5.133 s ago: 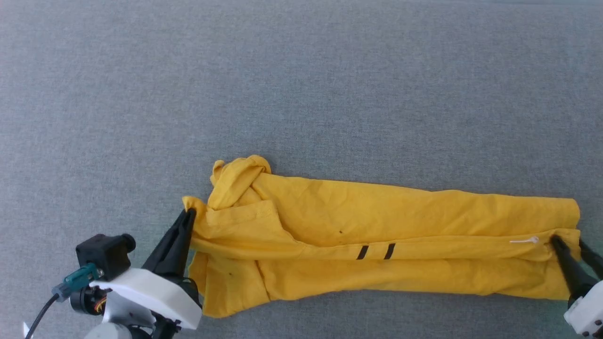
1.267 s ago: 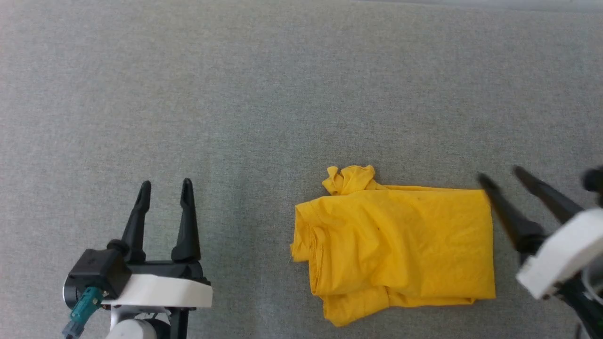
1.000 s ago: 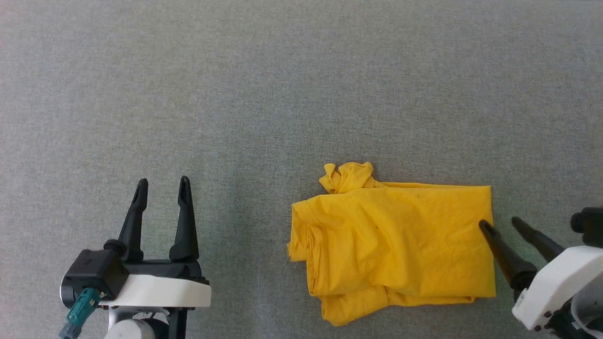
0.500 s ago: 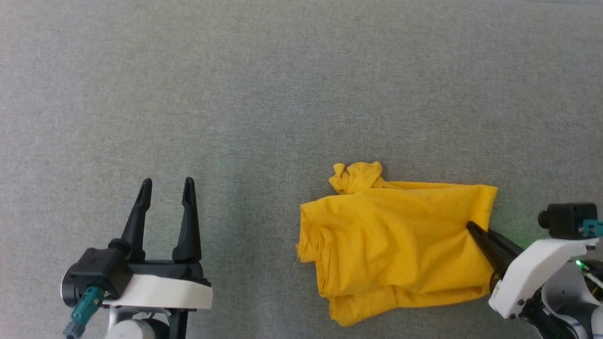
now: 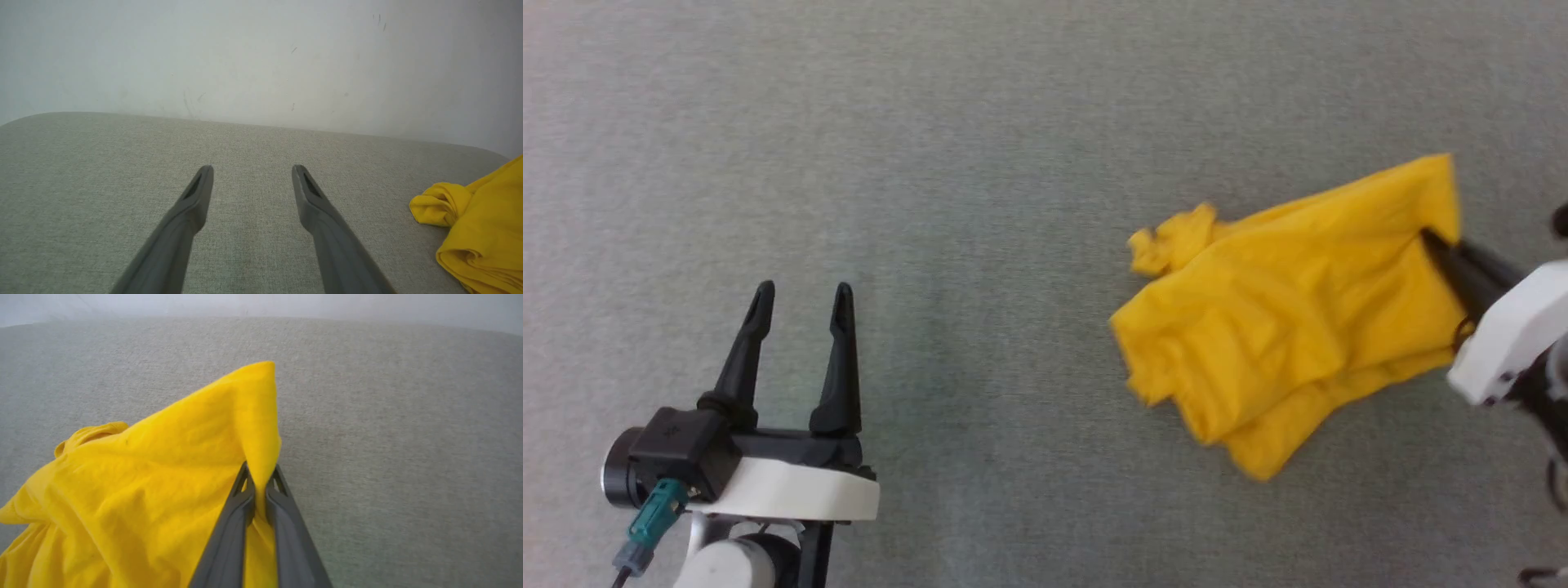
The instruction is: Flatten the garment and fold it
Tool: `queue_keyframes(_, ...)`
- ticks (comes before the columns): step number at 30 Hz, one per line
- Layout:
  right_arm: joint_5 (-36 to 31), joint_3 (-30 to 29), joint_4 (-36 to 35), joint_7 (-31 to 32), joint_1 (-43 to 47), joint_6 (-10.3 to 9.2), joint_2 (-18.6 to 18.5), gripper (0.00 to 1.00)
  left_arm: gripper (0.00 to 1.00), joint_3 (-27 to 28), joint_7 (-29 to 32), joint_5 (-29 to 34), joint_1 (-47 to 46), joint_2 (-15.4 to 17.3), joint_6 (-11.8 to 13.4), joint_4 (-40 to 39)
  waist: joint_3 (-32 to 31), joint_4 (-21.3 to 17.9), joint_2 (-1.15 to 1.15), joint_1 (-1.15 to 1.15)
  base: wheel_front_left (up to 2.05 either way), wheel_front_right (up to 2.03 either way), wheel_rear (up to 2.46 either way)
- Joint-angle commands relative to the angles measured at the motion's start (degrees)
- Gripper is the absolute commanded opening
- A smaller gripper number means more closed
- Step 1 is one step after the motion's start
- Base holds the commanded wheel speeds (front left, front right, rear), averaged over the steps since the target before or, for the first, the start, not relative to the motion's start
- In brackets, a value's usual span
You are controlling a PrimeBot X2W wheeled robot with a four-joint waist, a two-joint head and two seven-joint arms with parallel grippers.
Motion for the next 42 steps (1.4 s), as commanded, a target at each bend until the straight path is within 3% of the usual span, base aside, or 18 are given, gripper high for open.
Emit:
queue_keyframes(1, -0.3, -0.5, 0.5, 0.2, -1.4, -0.06, -0.6, 0.00, 1.00, 0.2, 0.2, 0.7, -1.1, 0.5, 0.4, -0.4, 0.9, -2.0, -0.01, -0.01, 0.00, 0.00, 0.00)
queue_keyframes(15, -3.9, -5.9, 8.3, 2.1, -11.5, -0.06, -11.3, 0.00, 1.00, -0.7, 6.0, 5.1, -7.4, 3.9, 1.2, -5.8, 10.2, -9.4, -0.01, -0.01, 0.00, 0.00, 0.00)
queue_keyframes(24, -8.7, -11.2, 15.7, 0.4, -14.9, -0.06, -18.3, 0.00, 1.00, -2.2, 8.7, 8.2, -12.4, 4.6, 1.6, -8.6, 15.5, -10.3, -0.01, -0.01, 0.00, 0.00, 0.00)
queue_keyframes(36, -13.8, -12.9, 25.4, -3.6, -19.1, -0.06, -20.9, 0.02, 1.00, -3.3, 9.4, 10.1, -15.8, 4.4, 1.9, -9.2, 20.2, -9.2, -0.01, -0.01, 0.00, 0.00, 0.00)
queue_keyframes(39, -14.2, -12.8, 26.8, -4.3, -19.9, -0.06, -20.5, 0.37, 1.00, -3.3, 9.2, 10.3, -16.0, 4.3, 2.2, -9.1, 20.4, -9.2, -0.01, -0.01, 0.00, 0.00, 0.00)
queue_keyframes(40, -14.3, -12.7, 27.2, -4.5, -20.1, -0.06, -20.4, 0.58, 1.00, -3.4, 9.0, 10.4, -16.1, 4.2, 2.3, -9.0, 20.4, -9.2, -0.01, -0.01, 0.00, 0.00, 0.00)
queue_keyframes(41, -14.5, -12.7, 27.5, -4.8, -20.3, -0.06, -20.3, 1.00, 1.00, -3.4, 8.8, 10.5, -16.1, 4.1, 2.3, -9.0, 20.2, -9.2, -0.01, -0.01, 0.00, 0.00, 0.00)
queue_keyframes(42, -14.6, -12.6, 27.7, -5.0, -20.5, -0.06, -20.2, 1.00, 1.00, -3.4, 8.3, 10.3, -16.2, 3.9, 2.4, -9.0, 20.0, -9.2, -0.01, -0.01, 0.00, 0.00, 0.00)
